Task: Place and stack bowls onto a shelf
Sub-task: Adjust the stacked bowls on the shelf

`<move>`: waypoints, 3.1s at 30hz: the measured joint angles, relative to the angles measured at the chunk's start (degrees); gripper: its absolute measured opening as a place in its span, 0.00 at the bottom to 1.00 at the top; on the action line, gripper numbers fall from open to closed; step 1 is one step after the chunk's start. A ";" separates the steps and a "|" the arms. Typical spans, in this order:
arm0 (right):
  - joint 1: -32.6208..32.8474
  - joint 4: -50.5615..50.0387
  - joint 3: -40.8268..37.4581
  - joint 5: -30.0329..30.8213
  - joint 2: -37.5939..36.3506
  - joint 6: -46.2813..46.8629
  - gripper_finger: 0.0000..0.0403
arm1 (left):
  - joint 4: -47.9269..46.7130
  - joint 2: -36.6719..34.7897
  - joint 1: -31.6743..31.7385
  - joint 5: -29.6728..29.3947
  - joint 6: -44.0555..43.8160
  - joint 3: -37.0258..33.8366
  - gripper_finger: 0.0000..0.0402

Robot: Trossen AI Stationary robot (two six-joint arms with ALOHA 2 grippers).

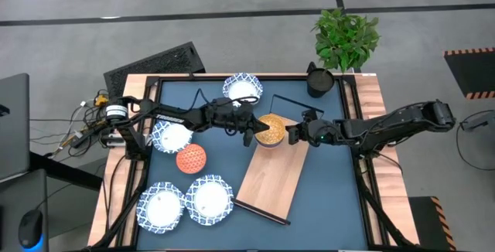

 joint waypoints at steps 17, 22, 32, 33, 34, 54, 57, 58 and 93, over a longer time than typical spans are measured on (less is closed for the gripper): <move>2.16 0.02 0.00 0.05 -1.39 0.04 0.07 | 0.00 0.02 0.00 -0.23 0.00 0.00 0.00; 2.16 -0.17 0.00 -0.12 -0.23 0.13 0.07 | 0.02 0.02 0.00 -0.33 0.02 -0.02 0.00; 2.16 -0.28 0.00 -0.02 -2.82 0.00 0.07 | -3.42 0.02 0.76 -5.70 2.50 -0.02 0.00; 2.16 -0.25 0.00 -0.02 -3.09 -0.04 0.07 | -4.08 0.04 1.35 -6.39 2.39 -0.02 0.00; 2.16 -0.24 0.00 -0.01 -3.32 -0.04 0.07 | -4.53 0.04 1.98 -7.02 2.36 -0.02 0.00; 2.58 -0.83 0.00 -0.37 -3.47 -0.02 0.08 | -14.93 -3.75 4.42 -8.24 3.59 -0.02 0.00; 2.69 -1.26 0.00 -0.41 -3.47 0.12 0.08 | -18.09 -6.21 4.37 -8.36 3.78 -0.02 0.00; 2.69 -1.39 0.00 -0.45 -3.47 0.13 0.08 | -19.07 -7.05 4.37 -8.31 3.88 -0.02 0.00; 2.54 -1.75 0.00 -0.64 -3.44 2.05 0.08 | -5.43 -8.07 3.74 -0.02 -1.53 -10.56 0.00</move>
